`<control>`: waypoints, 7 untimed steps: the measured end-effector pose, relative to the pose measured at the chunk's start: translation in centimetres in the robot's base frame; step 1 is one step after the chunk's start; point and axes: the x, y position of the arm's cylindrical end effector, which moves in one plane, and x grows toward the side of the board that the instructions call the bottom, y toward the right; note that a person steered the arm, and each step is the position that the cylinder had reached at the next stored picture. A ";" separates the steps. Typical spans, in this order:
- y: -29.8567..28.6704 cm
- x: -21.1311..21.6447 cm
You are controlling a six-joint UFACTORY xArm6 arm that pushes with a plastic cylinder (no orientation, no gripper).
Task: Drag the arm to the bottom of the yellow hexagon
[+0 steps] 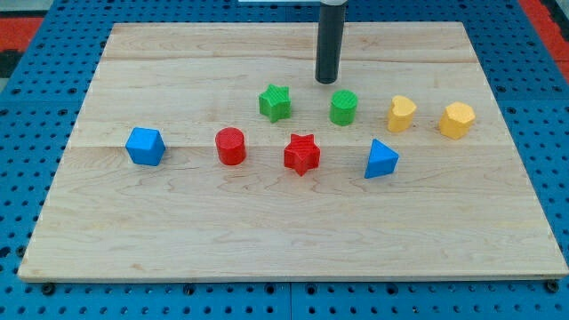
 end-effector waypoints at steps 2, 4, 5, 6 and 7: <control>6.7 -1.3; 15.6 0.5; 20.5 3.6; 22.7 4.0; 23.8 5.6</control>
